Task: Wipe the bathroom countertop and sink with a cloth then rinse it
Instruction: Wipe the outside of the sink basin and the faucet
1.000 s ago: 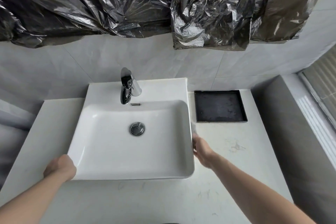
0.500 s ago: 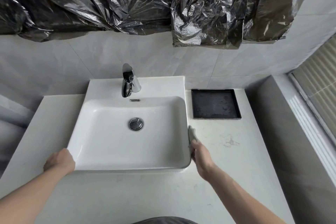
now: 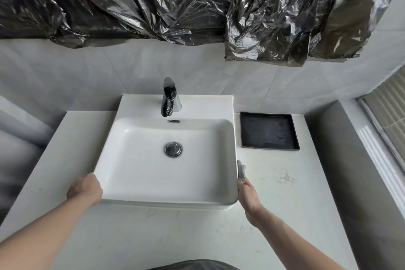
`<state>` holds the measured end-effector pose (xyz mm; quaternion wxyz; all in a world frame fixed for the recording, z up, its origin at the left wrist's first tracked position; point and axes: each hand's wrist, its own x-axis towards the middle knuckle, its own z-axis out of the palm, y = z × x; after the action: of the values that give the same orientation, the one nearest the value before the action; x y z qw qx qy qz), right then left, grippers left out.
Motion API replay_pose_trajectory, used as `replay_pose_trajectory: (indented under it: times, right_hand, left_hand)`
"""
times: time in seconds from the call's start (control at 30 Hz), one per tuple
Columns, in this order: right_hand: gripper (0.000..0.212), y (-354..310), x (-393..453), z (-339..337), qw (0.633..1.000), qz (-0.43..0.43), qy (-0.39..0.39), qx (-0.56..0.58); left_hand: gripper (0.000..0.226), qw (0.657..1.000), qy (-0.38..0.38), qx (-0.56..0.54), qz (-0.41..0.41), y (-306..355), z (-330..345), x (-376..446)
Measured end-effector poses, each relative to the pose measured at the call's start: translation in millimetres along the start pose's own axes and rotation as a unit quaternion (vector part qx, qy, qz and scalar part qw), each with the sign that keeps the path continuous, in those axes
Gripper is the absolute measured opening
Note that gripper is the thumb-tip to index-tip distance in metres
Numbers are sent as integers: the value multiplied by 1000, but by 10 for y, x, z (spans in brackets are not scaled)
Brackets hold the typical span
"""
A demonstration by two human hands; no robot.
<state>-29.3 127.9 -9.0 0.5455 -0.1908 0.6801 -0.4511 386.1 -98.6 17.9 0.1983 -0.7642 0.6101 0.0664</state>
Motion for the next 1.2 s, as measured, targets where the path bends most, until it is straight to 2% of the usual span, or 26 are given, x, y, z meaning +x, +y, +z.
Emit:
replay_pose_trajectory:
  times: [0.13,0.23,0.4,0.53,0.73,0.83,0.97,1.2]
  right_hand:
    - [35,103,-279,79,998,31,46,19]
    - [29,140,-425,143,997,15,68,-19]
    - [59,-22,-551,224,985,-87,88,-119]
    - [55,-174,-403,305,948,-158,82,-263]
    - [52,47,-218,273,867,-171,58,-465]
    - [53,119,-278,231,856,-174,67,-481]
    - [43,171,-424,233,856,-182,80,-477]
    - [52,274,-488,397,823,-184,136,-519]
  left_hand:
    - [34,1000,0,-3,-4,39,-34,-65]
    - [34,1000,-3,-3,-2,34,-69,-103]
    - [34,1000,-12,2,5,16,-135,-135]
    - [34,1000,-8,-1,10,-20,-118,-153]
    - [32,1000,0,-14,15,-105,-76,-197]
    - [30,999,0,-23,23,-121,-55,-186]
    - [30,999,-11,-28,36,-142,-77,-133]
    - [30,995,-29,-57,76,-230,-73,-22]
